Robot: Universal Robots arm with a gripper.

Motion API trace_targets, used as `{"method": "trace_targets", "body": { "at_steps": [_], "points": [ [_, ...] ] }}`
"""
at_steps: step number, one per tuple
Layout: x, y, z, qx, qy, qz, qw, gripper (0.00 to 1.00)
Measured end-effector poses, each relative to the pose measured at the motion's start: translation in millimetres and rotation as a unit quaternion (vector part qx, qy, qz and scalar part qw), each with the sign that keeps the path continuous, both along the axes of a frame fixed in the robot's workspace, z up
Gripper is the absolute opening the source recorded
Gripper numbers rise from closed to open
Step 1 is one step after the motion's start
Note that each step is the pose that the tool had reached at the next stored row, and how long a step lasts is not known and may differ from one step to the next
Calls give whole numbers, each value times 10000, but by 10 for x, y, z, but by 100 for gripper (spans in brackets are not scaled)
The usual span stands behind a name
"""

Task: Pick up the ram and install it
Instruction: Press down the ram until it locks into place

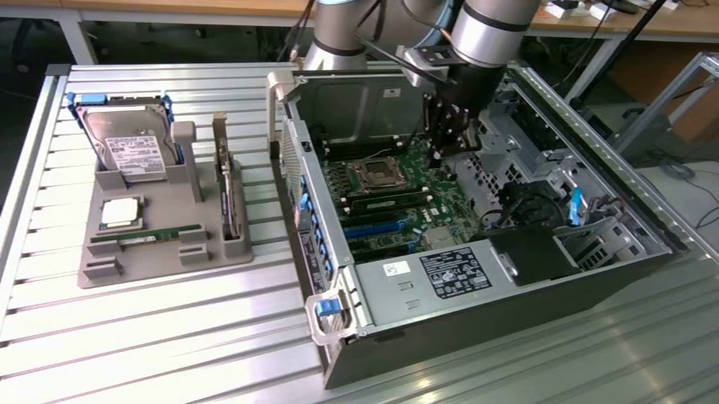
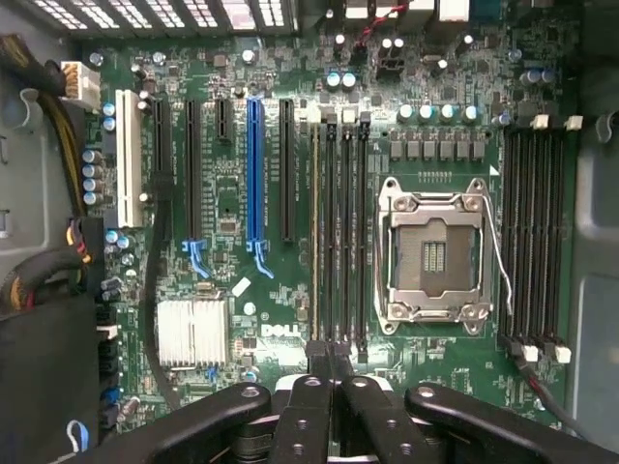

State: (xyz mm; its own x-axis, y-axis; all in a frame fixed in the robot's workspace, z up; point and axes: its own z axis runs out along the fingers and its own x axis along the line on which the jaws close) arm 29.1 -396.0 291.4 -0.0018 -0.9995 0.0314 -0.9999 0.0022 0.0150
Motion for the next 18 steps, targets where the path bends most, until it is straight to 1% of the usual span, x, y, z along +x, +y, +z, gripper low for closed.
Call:
{"method": "trace_targets", "body": {
  "at_steps": [2,9,13,15,18],
  "points": [
    [50,0,-49,0,0,1,10000,10],
    [50,-3,-308,0,0,2,10000,10],
    [50,-3,-378,0,0,4,10000,10],
    [50,-2,-454,0,0,7,10000,10],
    [50,-3,-492,0,0,7,10000,10]
  ]
}}
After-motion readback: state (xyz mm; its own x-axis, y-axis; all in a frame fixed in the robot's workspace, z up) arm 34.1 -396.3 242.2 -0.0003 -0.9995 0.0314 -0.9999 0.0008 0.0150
